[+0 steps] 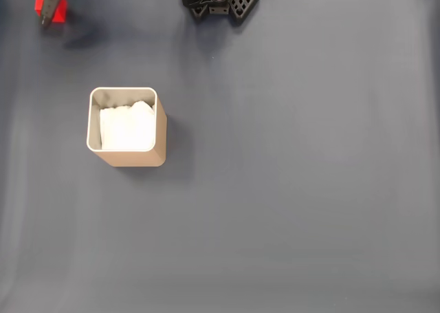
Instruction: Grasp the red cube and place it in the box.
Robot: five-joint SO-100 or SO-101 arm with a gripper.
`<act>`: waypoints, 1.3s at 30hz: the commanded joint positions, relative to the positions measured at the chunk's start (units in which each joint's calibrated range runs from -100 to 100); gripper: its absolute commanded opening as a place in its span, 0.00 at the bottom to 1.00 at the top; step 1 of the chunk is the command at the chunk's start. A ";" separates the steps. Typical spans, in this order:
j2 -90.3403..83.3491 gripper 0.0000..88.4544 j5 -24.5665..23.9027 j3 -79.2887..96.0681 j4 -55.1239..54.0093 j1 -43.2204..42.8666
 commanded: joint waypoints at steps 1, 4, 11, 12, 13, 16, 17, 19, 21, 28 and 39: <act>-1.44 0.44 0.34 -0.68 -1.17 -0.74; -1.36 0.44 0.24 -0.68 -1.99 -1.31; 0.81 0.44 0.00 -2.13 -3.14 -1.59; 1.15 0.44 -0.05 -2.50 -3.14 -1.59; 1.59 0.44 -0.10 -2.77 -3.30 -1.59; 2.71 0.44 -0.20 -3.14 -4.29 -1.66; 3.06 0.44 -0.24 -3.32 -4.37 -1.73; 3.84 0.44 -0.29 -3.78 -4.45 -1.73; 4.44 0.44 -0.34 -4.14 -4.61 -1.73; 6.00 0.44 -0.39 -4.60 -5.68 -1.73; 8.77 0.44 -0.44 -6.15 -6.42 -1.73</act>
